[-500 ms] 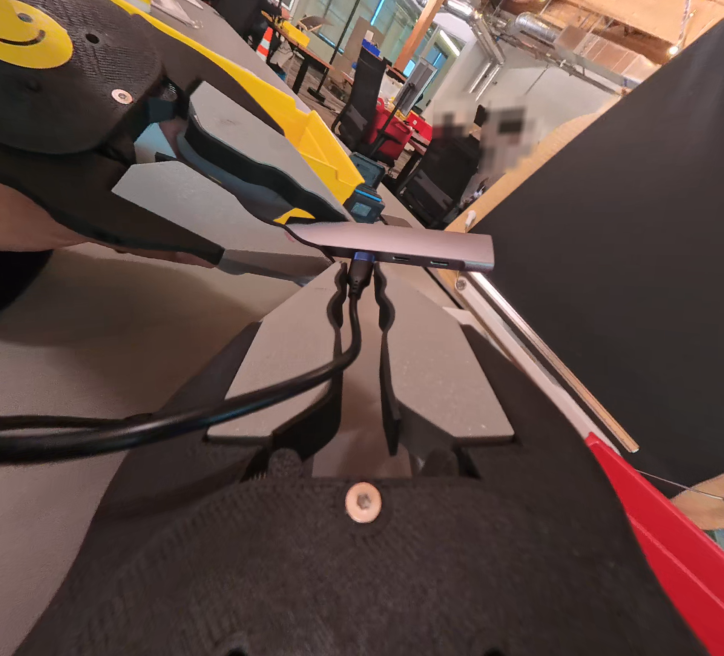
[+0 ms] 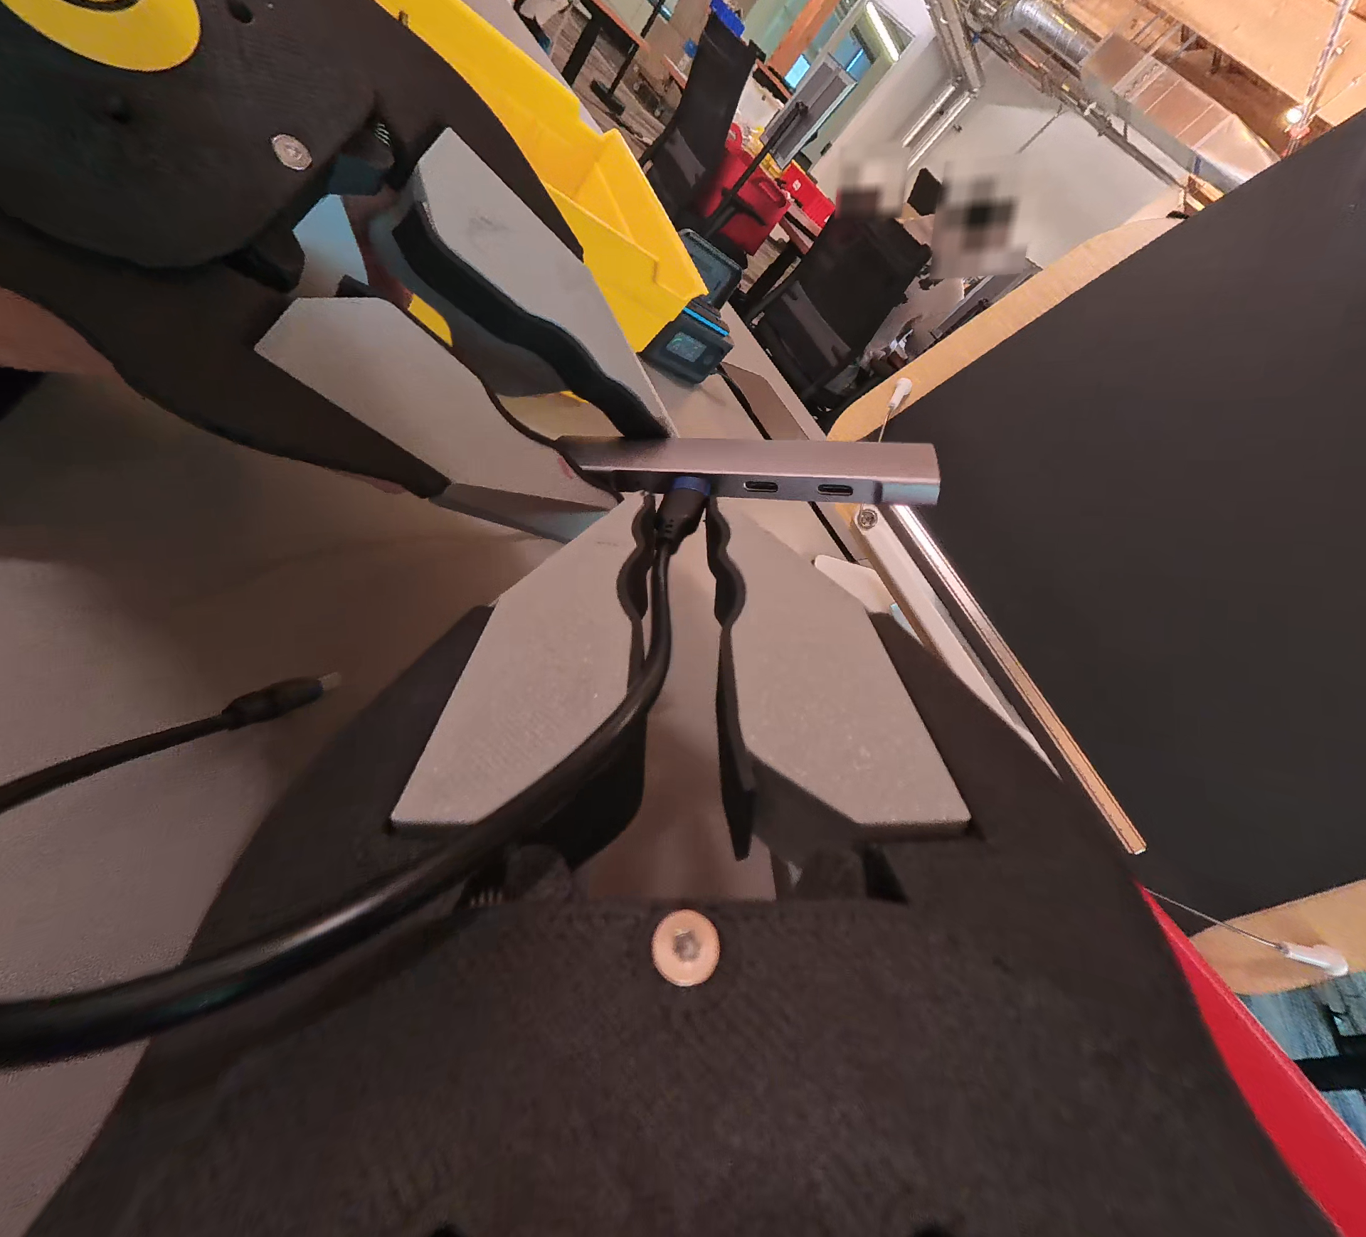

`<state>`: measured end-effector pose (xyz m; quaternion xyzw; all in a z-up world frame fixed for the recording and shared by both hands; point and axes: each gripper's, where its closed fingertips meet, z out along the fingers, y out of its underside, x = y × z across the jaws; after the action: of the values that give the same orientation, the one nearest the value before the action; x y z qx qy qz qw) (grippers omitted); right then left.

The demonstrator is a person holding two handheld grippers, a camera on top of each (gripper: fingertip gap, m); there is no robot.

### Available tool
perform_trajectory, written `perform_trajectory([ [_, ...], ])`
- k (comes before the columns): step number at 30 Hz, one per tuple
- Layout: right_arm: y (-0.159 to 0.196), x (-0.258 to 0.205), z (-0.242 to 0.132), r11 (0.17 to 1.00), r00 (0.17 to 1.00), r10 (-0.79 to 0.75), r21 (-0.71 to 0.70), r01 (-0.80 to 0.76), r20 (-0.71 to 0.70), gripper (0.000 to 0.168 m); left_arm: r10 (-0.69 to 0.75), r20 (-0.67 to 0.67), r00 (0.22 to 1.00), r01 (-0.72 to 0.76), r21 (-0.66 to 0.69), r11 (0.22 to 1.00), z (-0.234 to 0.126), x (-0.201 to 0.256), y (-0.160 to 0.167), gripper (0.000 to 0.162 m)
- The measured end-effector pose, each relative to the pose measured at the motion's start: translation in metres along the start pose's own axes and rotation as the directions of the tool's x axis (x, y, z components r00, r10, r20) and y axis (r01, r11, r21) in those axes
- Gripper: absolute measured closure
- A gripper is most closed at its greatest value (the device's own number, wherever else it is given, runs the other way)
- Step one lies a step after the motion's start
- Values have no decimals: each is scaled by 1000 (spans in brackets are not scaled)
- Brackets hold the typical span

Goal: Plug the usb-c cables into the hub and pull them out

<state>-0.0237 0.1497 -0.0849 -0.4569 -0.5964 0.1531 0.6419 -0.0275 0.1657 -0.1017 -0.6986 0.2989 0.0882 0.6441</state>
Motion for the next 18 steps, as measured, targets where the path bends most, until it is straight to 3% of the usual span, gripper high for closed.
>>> perform_trajectory([
  [18, 10, 4, 9, 989, 995, -55, -143, 42, -89, 161, -20, 97, 995, 29, -89, 996, 1, -16, 4, 142],
])
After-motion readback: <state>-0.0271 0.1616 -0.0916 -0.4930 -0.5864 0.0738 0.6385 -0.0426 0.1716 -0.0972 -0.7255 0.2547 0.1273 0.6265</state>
